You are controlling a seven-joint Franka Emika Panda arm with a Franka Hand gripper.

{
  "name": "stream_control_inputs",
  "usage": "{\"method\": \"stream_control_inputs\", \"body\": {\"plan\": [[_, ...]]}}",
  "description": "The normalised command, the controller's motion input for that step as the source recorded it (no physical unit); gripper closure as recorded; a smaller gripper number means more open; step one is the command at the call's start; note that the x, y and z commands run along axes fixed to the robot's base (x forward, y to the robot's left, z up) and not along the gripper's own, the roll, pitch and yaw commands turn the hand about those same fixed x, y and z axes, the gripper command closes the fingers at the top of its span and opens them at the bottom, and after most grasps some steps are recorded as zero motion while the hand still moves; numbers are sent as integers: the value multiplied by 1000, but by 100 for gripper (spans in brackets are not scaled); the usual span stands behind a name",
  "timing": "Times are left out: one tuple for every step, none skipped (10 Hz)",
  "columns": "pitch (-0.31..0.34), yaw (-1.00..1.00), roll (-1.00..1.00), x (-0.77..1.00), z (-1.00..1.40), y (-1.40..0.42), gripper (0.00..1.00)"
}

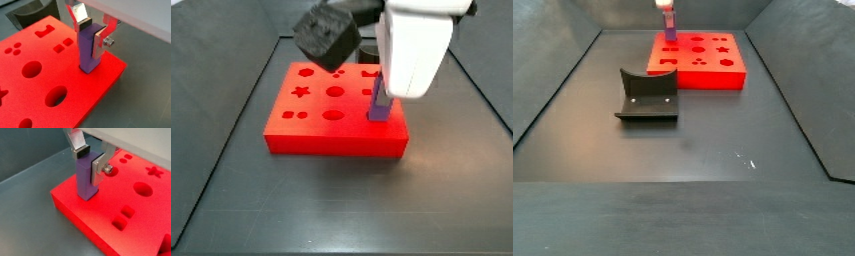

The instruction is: Insert the rectangle object.

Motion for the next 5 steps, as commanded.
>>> {"method": "stream_control_inputs", "body": {"plan": [[20,-51,4,34,-500,0,100],[0,-31,53,0,-597,0,100],[0,-23,76,0,-574,0,100],[0,0,20,0,0,0,100],[0,0,9,0,0,0,100]]}}
